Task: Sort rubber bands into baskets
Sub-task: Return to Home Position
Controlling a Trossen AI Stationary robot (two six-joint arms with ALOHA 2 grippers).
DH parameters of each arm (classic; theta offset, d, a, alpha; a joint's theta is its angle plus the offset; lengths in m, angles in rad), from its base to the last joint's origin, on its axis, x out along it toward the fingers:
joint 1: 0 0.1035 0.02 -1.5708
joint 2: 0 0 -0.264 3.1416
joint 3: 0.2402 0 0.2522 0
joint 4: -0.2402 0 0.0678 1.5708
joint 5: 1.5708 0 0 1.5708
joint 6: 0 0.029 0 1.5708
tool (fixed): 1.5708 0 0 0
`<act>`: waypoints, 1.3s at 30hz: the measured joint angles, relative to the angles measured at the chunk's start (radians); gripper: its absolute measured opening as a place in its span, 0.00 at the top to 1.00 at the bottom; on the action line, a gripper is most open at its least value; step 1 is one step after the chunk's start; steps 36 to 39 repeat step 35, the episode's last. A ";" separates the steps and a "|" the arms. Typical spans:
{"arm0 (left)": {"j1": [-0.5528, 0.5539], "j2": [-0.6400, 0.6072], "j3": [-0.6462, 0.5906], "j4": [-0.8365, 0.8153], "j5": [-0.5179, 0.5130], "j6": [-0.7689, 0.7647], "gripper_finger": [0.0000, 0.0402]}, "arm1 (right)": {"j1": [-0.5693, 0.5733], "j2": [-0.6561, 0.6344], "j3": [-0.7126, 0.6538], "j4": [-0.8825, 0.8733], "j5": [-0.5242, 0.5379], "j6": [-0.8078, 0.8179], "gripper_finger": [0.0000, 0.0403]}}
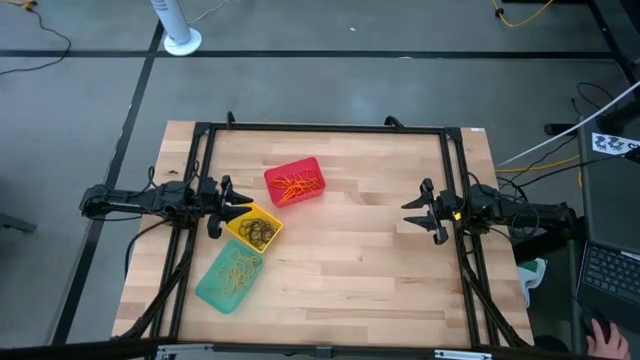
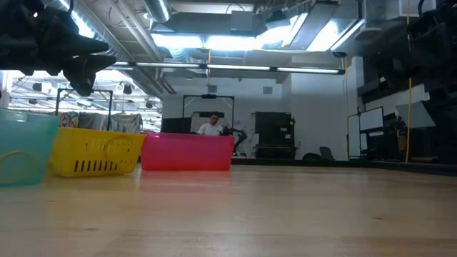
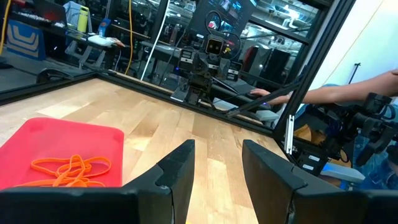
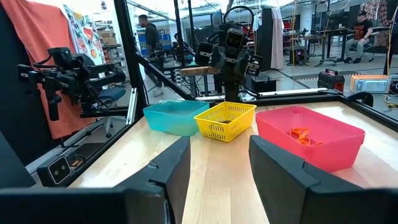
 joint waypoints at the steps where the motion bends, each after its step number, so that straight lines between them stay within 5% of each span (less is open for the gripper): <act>1: 0.000 0.000 0.000 0.000 0.000 0.000 0.67 | 0.000 0.000 0.000 0.000 0.000 0.000 0.59; 39: 0.000 0.000 0.000 0.000 0.000 0.000 0.67 | 0.000 -0.001 0.000 -0.002 0.040 0.000 0.59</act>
